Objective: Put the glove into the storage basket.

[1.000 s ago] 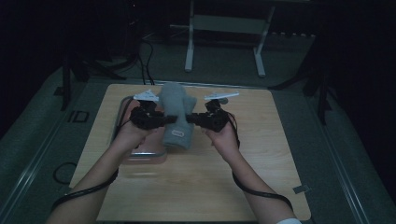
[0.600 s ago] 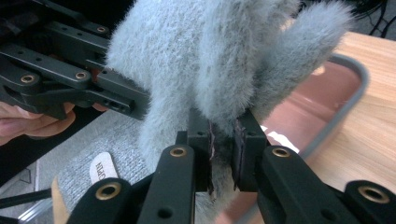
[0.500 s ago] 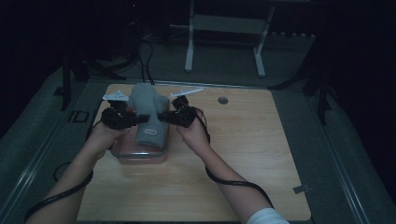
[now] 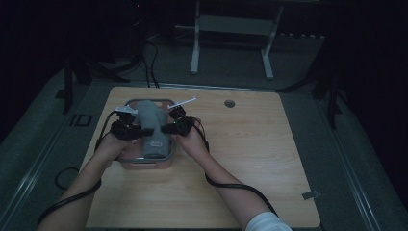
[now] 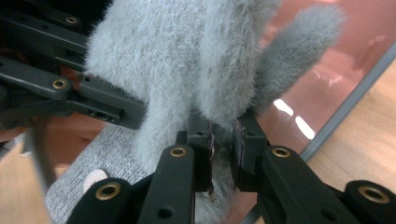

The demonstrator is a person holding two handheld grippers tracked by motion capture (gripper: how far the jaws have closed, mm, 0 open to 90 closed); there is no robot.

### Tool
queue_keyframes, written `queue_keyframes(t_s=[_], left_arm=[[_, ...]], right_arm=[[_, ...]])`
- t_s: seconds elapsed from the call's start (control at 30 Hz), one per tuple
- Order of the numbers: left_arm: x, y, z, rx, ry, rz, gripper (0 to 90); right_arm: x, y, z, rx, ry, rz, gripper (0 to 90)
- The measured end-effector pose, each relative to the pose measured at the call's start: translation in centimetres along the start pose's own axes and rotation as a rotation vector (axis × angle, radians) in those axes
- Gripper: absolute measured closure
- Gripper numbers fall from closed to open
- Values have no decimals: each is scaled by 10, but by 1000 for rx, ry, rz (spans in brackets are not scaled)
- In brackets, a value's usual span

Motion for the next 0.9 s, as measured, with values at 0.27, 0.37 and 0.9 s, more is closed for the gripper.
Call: queue_keyframes(t_s=[0.27, 0.37, 0.9], left_arm=[[8, 2, -12, 78, -34, 27, 765], [10, 3, -18, 133, -66, 30, 760], [16, 0, -25, 184, -291, 19, 363]], right_arm=[[-3, 5, -17, 44, 57, 19, 799], [-1, 3, -21, 65, 100, 49, 787], [-5, -7, 13, -25, 58, 103, 315]])
Point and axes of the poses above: each handheld gripper's, and its own axes: z roughly backward along the jaws, y roughly out of its underside, x roughly to its left, the point moved 5 cm from there along -z, roughly forward along the jaws, and after that the axes turned 2 degrees about y, right-handed, at the moved point
